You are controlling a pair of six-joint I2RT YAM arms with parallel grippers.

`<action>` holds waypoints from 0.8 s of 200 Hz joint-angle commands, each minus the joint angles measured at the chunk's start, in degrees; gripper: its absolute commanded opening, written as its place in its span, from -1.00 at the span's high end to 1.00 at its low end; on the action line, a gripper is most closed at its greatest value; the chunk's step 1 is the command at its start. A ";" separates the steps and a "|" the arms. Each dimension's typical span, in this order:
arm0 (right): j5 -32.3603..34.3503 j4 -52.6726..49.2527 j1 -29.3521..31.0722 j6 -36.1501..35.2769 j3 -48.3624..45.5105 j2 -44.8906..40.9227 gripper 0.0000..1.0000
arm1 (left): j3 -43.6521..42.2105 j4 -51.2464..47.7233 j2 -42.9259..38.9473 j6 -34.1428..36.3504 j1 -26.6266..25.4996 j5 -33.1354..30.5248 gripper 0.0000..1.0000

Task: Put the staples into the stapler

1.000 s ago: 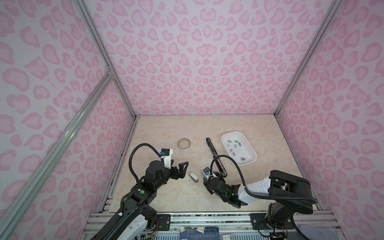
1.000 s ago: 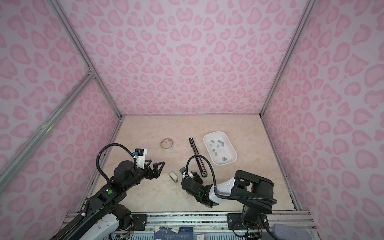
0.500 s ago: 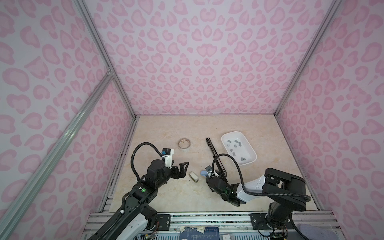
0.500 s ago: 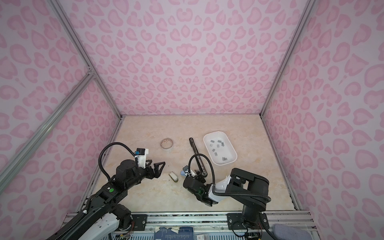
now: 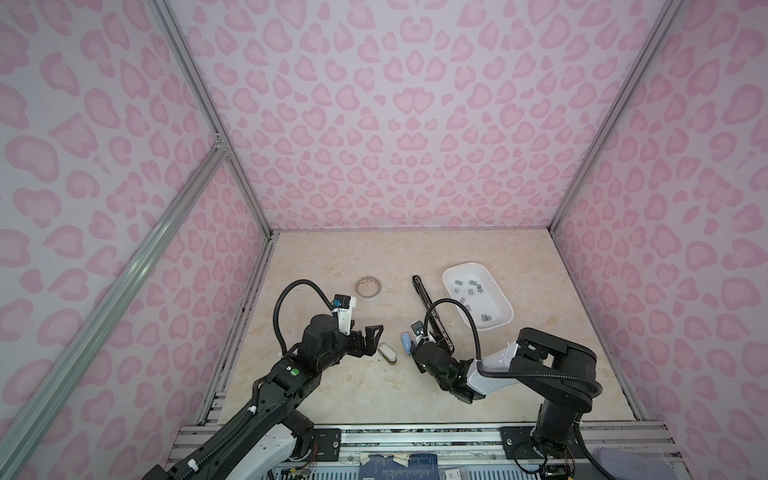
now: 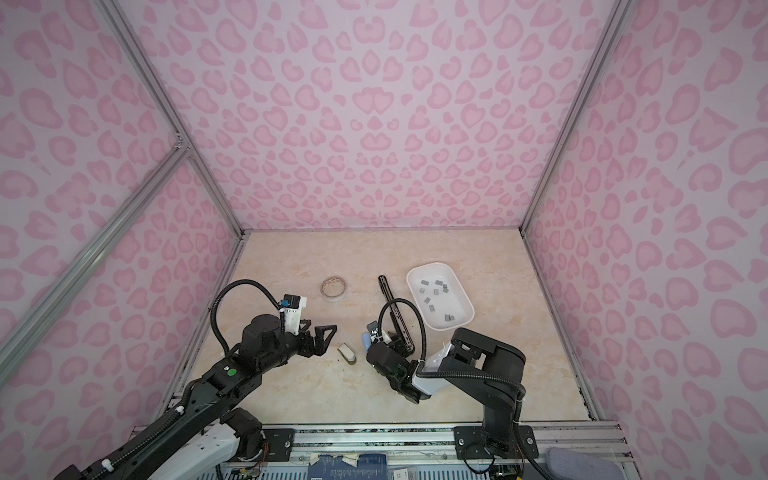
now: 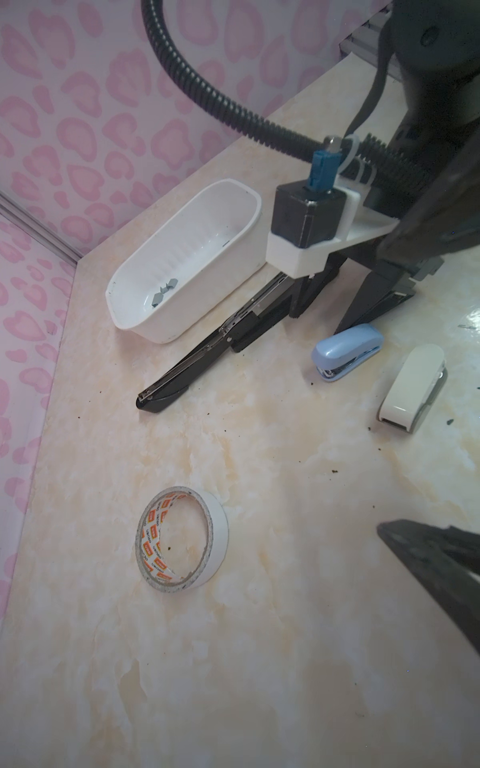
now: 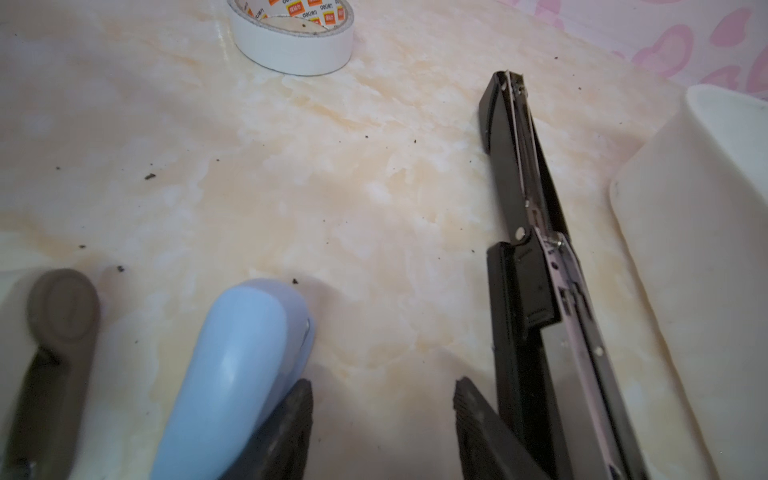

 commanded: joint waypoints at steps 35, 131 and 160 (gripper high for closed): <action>6.98 0.31 0.29 -1.07 -6.07 -8.73 -0.16 | 4.58 1.11 8.56 -1.26 -4.23 -8.54 -0.86; 1.97 11.19 2.45 -0.63 -11.28 -6.05 -0.17 | 15.47 -0.36 29.28 -15.71 -17.89 -27.97 -0.64; -0.18 13.88 2.53 -0.02 -10.72 -3.52 -0.16 | 15.70 0.16 30.37 -18.08 -20.53 -32.42 -0.64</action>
